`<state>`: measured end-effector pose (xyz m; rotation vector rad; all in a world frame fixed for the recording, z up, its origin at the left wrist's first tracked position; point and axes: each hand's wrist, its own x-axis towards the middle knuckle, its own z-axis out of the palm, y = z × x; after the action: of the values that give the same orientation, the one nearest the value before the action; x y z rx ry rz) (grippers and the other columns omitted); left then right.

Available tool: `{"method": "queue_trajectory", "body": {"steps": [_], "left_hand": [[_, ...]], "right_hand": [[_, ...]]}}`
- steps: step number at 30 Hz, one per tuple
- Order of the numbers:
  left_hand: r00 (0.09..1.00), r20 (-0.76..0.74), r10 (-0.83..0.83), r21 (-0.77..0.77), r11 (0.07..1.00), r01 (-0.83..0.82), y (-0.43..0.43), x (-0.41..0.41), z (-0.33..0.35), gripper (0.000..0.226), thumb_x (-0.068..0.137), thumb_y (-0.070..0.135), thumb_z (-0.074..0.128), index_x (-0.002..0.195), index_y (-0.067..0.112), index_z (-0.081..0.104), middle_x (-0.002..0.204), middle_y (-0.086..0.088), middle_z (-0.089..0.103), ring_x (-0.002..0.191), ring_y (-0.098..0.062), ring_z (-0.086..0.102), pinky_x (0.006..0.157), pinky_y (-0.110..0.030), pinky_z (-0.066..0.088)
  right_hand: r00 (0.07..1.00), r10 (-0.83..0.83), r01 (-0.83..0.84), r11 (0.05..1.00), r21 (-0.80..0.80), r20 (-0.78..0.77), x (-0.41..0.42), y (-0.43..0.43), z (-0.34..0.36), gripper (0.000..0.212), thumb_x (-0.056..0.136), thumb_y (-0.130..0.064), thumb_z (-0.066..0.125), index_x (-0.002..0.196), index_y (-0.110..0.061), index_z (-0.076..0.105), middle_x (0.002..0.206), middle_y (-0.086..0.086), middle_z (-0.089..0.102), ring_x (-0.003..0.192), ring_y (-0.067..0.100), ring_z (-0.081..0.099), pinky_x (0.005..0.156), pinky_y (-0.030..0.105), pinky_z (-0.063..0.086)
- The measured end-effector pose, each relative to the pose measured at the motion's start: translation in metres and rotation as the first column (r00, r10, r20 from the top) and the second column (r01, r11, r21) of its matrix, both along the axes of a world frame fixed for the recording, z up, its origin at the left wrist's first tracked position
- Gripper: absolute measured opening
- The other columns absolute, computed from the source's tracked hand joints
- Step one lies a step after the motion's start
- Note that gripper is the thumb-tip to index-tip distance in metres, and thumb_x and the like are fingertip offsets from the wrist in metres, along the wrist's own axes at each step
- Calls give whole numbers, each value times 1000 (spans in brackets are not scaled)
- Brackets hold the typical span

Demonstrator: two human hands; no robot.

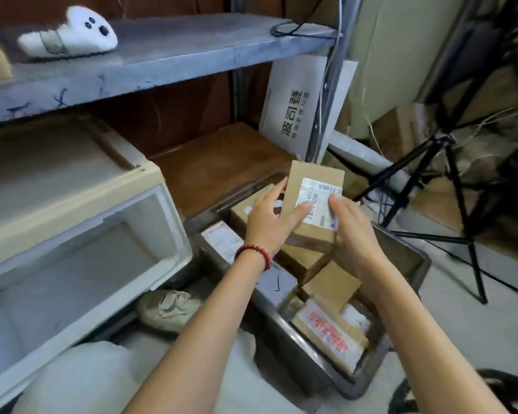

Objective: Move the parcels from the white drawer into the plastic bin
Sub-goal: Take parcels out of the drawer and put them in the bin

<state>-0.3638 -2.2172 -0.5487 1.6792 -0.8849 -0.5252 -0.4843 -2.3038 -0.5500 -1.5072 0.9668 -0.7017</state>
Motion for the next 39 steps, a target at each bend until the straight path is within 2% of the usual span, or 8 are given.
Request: {"method": "queue_trajectory", "body": {"steps": [3,10,17,21,24,31,35,39], "left_hand": [[998,-13,-66,30,997,66,-38,-22,-13,61,79,46,72,133,29,47,127,8,57,108,-5,54,91,-24,48],[940,-118,-321,234,911,341,-91,-51,-64,50,88,22,64,133,21,41,132,3,53,108,-5,51,83,-17,42],[849,114,-516,486,774,406,-110,-65,-116,64,89,26,63,146,21,34,135,-1,38,122,-16,44,100,-27,42],[806,223,-549,490,778,394,-115,-63,-132,55,87,24,67,136,23,43,133,2,49,119,-14,48,97,-22,38],[739,341,-581,547,762,347,-115,-58,-140,47,91,23,59,136,24,43,137,4,50,124,-14,44,103,-27,34],[300,615,-729,759,651,25,-117,-49,-155,52,97,40,37,147,31,27,156,4,22,145,-23,6,114,-52,5],[309,605,-734,776,630,-26,-118,-49,-157,53,99,41,31,149,31,19,159,0,12,147,-26,0,114,-57,-2],[405,602,-688,762,647,-35,-114,-41,-145,51,97,45,34,145,28,30,153,1,29,143,-25,18,115,-54,9]], "right_hand": [[987,-159,159,986,55,-4,-32,-27,-20,46,93,-48,54,135,-31,49,109,-12,67,97,9,67,92,45,54],[927,-353,369,919,136,-128,-73,-50,-76,51,94,-40,56,141,-31,38,110,-8,65,90,6,64,91,39,54],[884,-352,421,886,194,-309,-77,-50,-129,71,92,-36,60,150,-32,18,143,1,49,125,25,50,103,46,45],[886,-290,380,901,208,-362,-72,-47,-142,70,92,-24,61,149,-27,22,141,4,48,124,25,49,96,31,45],[873,-280,364,919,151,-400,-67,-49,-154,68,90,-17,62,148,-26,29,144,4,46,126,23,48,104,39,43],[840,-101,125,992,9,-533,-45,-65,-164,66,90,-10,61,148,-7,30,154,10,32,142,23,29,117,34,24],[737,52,-92,995,-24,-673,-43,-74,-172,61,94,-14,55,149,-6,29,157,12,27,144,25,25,118,33,21],[574,90,-251,965,-70,-814,-48,-76,-161,58,100,-30,43,152,-15,24,159,7,21,145,27,20,115,41,26]]}}
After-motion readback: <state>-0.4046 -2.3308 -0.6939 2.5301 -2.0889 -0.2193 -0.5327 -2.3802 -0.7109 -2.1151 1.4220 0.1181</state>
